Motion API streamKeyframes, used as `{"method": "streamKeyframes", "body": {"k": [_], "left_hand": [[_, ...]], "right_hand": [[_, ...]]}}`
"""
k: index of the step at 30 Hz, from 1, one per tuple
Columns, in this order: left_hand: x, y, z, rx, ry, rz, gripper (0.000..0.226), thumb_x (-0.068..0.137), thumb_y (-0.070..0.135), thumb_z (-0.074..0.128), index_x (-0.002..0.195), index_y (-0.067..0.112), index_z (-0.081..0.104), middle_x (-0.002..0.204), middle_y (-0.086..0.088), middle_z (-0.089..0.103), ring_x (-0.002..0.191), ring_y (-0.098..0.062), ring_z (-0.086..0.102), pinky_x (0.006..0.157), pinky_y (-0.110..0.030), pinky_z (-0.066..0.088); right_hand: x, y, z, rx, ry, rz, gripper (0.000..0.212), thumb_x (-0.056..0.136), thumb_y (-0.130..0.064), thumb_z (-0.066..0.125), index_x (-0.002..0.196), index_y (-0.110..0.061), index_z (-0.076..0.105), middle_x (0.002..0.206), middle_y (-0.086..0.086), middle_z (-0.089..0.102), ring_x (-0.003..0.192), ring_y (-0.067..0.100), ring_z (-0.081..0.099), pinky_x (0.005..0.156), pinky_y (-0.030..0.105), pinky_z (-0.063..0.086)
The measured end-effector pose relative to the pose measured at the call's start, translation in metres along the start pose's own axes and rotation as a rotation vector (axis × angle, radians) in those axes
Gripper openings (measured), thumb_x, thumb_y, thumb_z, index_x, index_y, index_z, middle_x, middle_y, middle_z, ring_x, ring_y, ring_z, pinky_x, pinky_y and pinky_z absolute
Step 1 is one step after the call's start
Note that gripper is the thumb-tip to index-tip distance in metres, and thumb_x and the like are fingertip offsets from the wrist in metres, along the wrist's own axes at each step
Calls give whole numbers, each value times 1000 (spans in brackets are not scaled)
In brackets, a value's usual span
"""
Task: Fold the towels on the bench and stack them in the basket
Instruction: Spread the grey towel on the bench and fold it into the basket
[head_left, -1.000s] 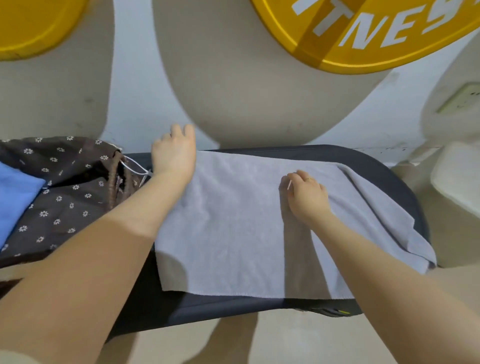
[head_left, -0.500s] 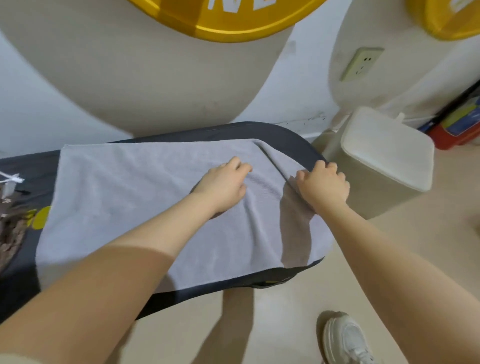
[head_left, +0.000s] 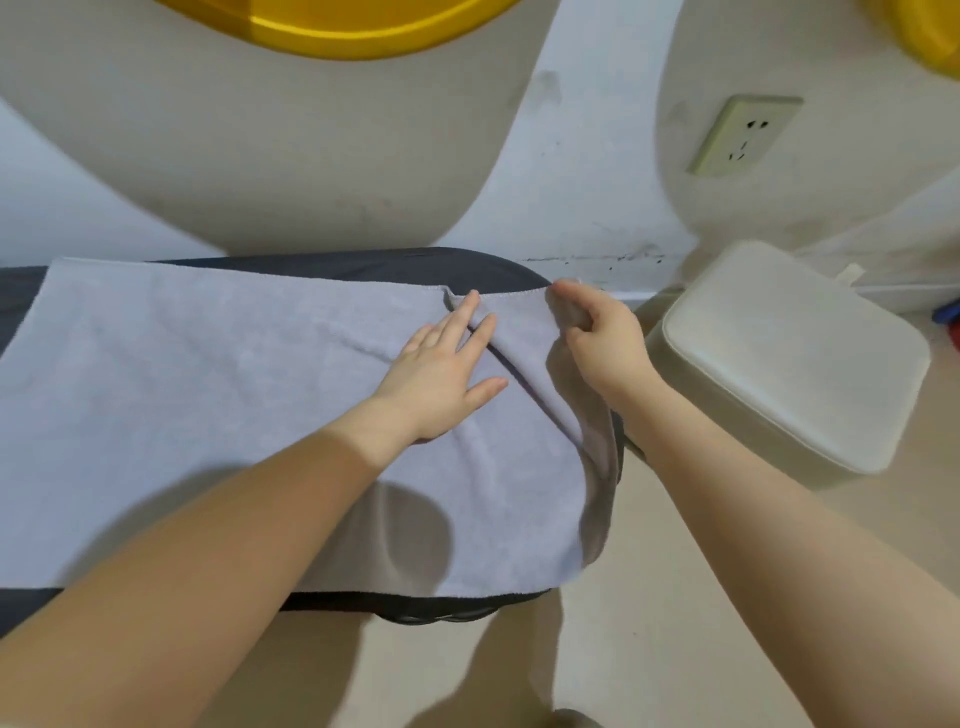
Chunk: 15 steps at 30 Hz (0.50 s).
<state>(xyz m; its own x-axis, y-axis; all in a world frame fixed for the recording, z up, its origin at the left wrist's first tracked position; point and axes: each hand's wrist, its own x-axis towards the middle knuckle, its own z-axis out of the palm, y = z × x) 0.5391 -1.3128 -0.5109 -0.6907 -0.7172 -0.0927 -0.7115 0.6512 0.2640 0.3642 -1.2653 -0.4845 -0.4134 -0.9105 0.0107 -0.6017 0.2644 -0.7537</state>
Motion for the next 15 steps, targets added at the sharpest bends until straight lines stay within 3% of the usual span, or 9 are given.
{"method": "streamKeyframes", "body": {"k": [5,8,10,12,15], "left_hand": [[14,12,1,58,-23,-94,67,95,50,29,148,21,1,157,1,-13,145,-16,-5,117,-34,-3],[26,19,5,110,20,-105,69,95,49,28,148,20,-5,157,3,-9,145,-15,-9,116,-34,-9],[33,22,10,112,16,-111,69,95,49,28,148,20,-5,158,4,-8,145,-16,-9,116,-34,-9],[36,25,16,105,-20,-154,67,95,50,27,148,22,-3,158,3,-8,145,-16,-8,117,-34,-6],[37,29,18,69,-66,-234,65,96,50,25,148,23,-2,157,2,-10,145,-15,-8,117,-33,-5]], "right_hand": [[34,15,-24,-176,-58,-77,61,85,9,37,142,-15,37,152,3,32,142,17,28,111,21,19],[54,29,-32,-453,-192,-78,64,83,9,35,144,-13,32,155,3,26,141,20,26,110,30,27],[66,39,-36,-515,-200,-63,61,82,9,34,140,-10,35,150,7,32,137,25,33,105,34,34],[72,50,-36,-440,-195,-28,59,84,7,36,140,-11,33,148,11,30,134,27,35,99,34,36],[55,62,-35,-194,-231,164,69,93,-10,46,149,-20,7,158,7,8,139,24,28,103,34,33]]}}
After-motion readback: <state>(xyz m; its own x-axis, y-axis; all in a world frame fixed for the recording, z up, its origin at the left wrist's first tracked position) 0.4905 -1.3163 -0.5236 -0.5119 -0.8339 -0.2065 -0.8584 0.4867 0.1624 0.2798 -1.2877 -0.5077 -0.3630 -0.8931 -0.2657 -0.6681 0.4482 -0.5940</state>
